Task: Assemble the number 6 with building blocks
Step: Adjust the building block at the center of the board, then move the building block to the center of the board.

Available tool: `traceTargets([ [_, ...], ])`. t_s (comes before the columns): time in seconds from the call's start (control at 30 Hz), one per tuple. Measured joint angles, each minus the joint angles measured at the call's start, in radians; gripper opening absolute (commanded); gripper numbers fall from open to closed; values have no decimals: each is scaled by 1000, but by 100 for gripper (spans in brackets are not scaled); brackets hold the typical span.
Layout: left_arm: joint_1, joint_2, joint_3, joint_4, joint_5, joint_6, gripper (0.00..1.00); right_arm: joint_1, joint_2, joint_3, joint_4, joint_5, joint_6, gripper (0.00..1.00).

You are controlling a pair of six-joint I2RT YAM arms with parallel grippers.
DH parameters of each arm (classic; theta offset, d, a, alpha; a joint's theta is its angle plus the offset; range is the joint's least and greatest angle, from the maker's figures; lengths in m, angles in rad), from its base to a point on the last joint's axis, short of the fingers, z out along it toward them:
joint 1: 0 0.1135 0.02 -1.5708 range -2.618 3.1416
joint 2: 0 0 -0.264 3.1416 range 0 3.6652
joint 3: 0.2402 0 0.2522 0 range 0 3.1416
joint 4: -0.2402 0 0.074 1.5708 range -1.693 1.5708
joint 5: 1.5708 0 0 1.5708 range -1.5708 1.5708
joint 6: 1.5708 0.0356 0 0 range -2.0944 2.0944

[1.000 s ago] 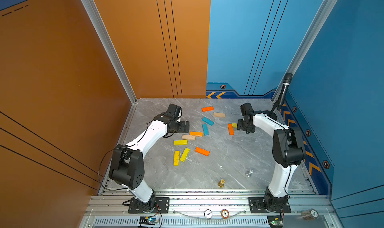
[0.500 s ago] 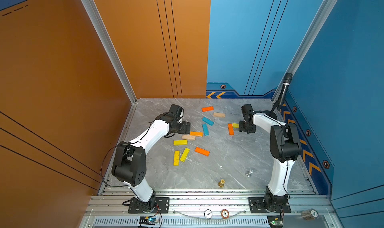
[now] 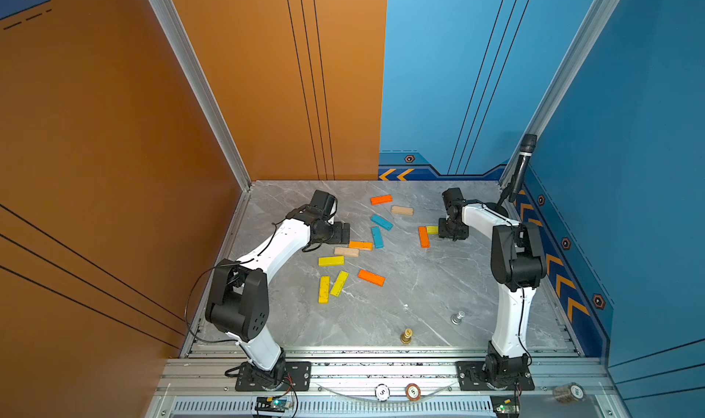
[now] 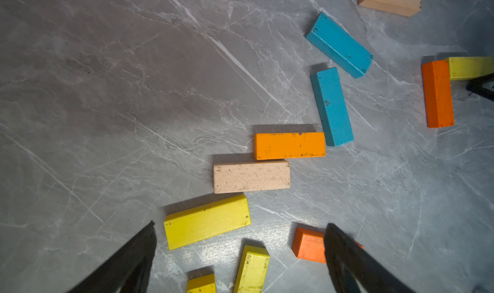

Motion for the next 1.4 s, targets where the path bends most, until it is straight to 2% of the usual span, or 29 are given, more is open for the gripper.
traceTargets([
  [0.43,0,6,1,-1,0,0,98,0,-18,7,-25,-27,-5,52],
  [0.63,0,6,9,-2,0,0,98,21,-132,-3,-33,-69,9,58],
  [0.77,-1,6,11,-2,0,0,98,83,-146,27,-32,-80,10,64],
  [0.97,-11,6,11,-2,-2,0,98,167,-38,175,-26,-105,13,83],
  [1.13,-13,8,13,-2,-3,3,98,194,122,361,-19,-97,42,100],
  [1.4,-13,8,13,-5,-4,3,98,240,366,642,-9,-50,115,99],
])
